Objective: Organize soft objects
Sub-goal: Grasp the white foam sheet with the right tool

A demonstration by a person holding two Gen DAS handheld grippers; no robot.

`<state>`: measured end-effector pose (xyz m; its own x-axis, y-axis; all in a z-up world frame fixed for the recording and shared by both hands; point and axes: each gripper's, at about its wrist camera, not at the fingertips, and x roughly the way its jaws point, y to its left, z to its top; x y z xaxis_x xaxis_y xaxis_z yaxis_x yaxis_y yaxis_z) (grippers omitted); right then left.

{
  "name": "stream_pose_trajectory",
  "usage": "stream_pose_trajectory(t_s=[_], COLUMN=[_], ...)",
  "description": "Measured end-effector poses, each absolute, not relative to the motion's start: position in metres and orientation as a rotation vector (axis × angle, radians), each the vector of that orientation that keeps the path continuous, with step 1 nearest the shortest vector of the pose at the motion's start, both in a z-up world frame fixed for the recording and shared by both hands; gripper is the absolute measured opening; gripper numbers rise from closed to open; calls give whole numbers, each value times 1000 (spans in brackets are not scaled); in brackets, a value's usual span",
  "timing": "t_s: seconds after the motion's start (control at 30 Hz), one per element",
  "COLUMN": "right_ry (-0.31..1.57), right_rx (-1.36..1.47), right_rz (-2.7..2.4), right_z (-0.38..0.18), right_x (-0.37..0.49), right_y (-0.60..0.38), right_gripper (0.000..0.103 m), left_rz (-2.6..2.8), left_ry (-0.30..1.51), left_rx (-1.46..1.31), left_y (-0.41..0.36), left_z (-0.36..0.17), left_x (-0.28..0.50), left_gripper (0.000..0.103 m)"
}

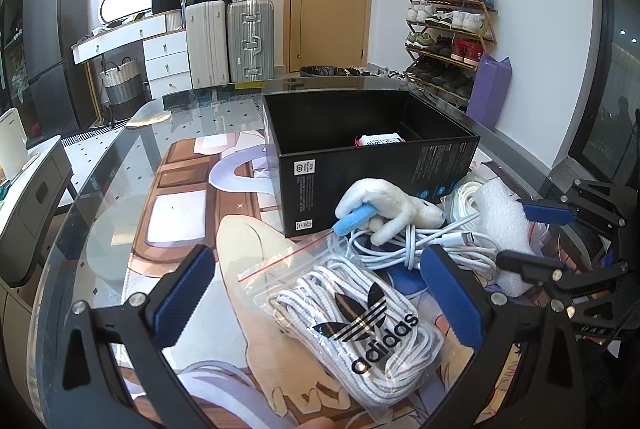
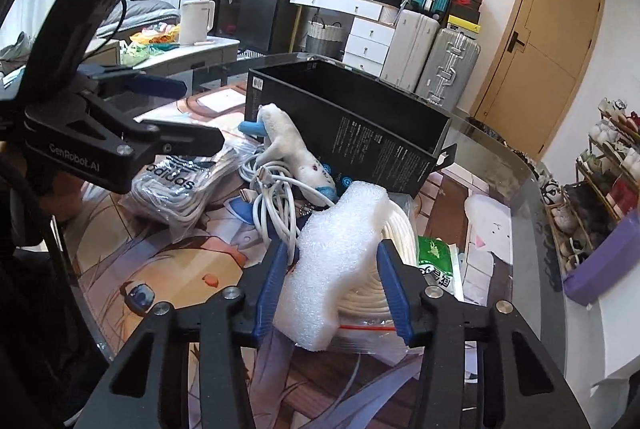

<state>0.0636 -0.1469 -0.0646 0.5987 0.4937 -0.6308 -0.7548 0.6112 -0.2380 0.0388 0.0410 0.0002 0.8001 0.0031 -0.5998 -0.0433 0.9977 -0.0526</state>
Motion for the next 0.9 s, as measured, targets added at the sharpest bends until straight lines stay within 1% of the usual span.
stream_pose_trajectory(t_s=[0.07,0.1,0.43,0.9], right_ry=[544,541,504,492], right_rx=[-503,-494,-431,-300], right_rz=[772,771,775,786], right_z=[-61,-59,-45,-35], right_x=[64,65,66,71], right_y=[-150,-152,-167,-187], right_gripper=[40,37,36,36], left_rz=[25,25,24,20], left_ry=[646,647,659,799], left_rx=[-62,-60,-44,-22], left_y=[41,40,38,29], left_z=[-1,-1,-4,-13], left_x=[39,39,39,48], left_gripper=[103,103,103,103])
